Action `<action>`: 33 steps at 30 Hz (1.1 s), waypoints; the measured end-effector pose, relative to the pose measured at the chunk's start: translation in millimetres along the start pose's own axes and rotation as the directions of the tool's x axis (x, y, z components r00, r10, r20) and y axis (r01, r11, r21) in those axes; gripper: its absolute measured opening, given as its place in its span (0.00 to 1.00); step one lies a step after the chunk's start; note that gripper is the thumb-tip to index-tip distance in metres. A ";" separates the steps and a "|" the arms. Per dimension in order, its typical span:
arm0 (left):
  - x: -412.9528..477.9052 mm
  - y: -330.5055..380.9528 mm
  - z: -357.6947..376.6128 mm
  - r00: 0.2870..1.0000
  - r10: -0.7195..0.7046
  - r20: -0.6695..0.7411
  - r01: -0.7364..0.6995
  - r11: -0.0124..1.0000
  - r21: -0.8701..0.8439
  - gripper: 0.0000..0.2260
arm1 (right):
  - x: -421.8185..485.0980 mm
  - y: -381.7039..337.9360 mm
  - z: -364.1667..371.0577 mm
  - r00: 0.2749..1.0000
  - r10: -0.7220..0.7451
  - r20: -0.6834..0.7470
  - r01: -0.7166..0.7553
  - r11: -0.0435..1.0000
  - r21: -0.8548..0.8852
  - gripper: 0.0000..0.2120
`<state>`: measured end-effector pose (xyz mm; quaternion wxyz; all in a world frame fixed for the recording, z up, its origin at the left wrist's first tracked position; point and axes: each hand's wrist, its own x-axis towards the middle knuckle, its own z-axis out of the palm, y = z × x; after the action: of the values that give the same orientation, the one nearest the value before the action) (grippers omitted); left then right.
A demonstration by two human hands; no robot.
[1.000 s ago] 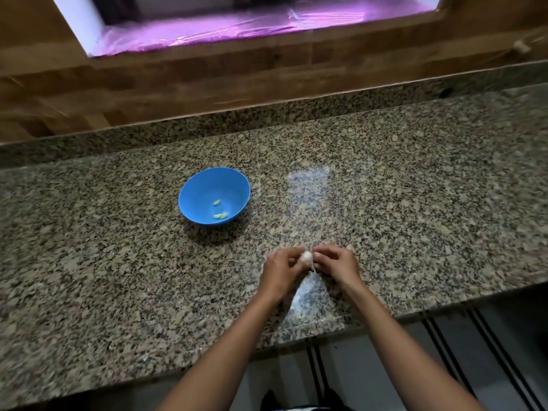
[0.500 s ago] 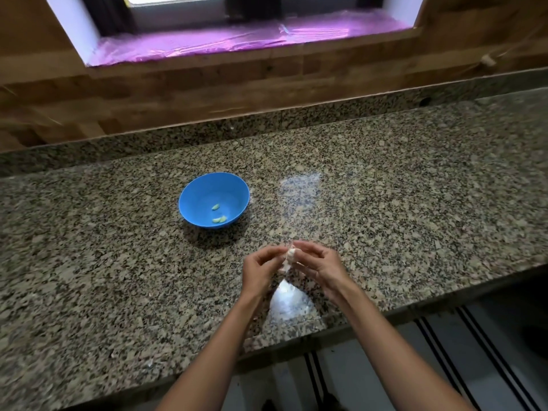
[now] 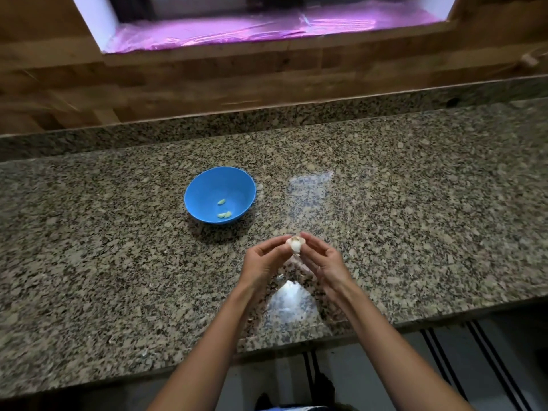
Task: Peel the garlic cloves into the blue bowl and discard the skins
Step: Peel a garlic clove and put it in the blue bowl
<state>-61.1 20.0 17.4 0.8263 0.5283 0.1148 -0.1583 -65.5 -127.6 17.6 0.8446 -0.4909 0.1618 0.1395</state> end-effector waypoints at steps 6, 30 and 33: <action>6.6 -3.7 20.7 0.996 0.002 -0.094 -0.009 0.998 -0.067 0.10 | 11.6 -16.1 -10.6 0.993 -0.013 0.115 0.032 0.985 -0.169 0.18; 4.5 -1.4 25.1 0.938 0.266 -0.221 -0.158 0.898 0.411 0.06 | 28.5 -4.3 -14.6 0.994 -0.096 0.048 0.105 0.966 -0.237 0.15; 2.9 0.8 19.4 0.959 0.241 -0.147 -0.163 0.897 0.411 0.09 | 27.0 -7.3 -12.8 0.995 -0.101 0.023 0.103 0.965 -0.243 0.12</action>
<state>-57.8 2.2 25.1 0.6993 0.7060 0.1047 -0.0390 -39.8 -140.2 6.3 0.7848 -0.5978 0.1138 0.1172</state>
